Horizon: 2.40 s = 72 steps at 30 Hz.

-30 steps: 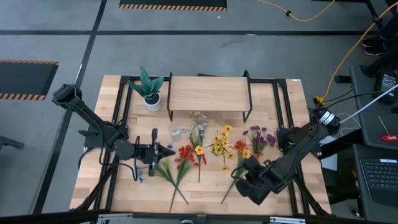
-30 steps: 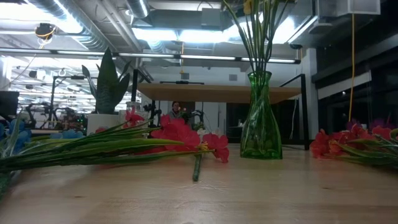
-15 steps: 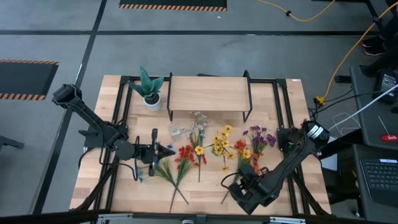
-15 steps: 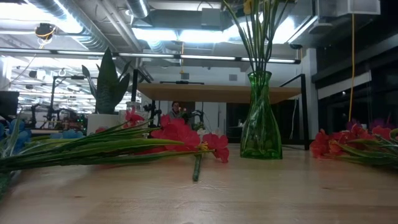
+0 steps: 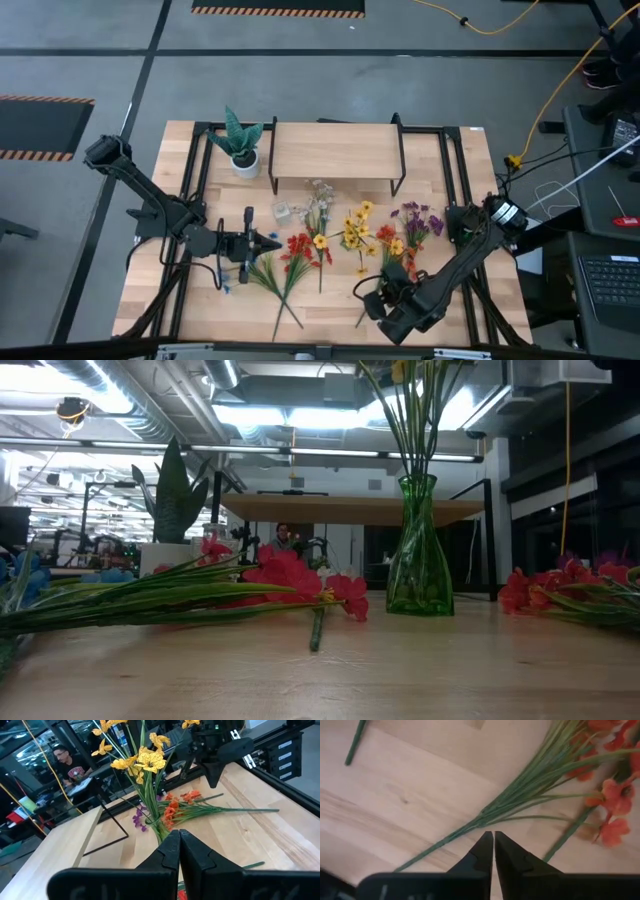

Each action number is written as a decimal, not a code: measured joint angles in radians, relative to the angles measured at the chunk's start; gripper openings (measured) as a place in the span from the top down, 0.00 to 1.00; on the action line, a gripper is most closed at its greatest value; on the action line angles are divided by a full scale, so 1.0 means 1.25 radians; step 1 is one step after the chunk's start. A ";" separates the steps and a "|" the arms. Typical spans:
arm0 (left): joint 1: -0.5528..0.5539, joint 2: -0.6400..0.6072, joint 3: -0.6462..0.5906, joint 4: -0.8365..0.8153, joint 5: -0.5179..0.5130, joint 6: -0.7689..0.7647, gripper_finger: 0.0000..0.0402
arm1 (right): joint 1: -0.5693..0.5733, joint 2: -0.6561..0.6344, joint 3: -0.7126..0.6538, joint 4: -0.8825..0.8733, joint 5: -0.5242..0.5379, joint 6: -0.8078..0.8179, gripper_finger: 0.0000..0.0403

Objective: Pick and place flowers into a vace then onto a shelf
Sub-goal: Put the orange flowers into the green vase

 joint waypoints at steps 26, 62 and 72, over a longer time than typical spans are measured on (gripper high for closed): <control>0.000 0.000 0.000 0.001 0.000 -0.127 0.99 | 0.002 0.093 -0.001 0.080 0.028 0.268 0.43; 0.000 0.000 0.000 0.001 0.007 -0.144 0.99 | -0.047 0.185 0.004 0.080 -0.009 0.372 0.44; 0.000 0.000 0.000 0.001 0.035 -0.145 0.99 | -0.059 0.210 0.005 -0.012 -0.033 0.355 0.48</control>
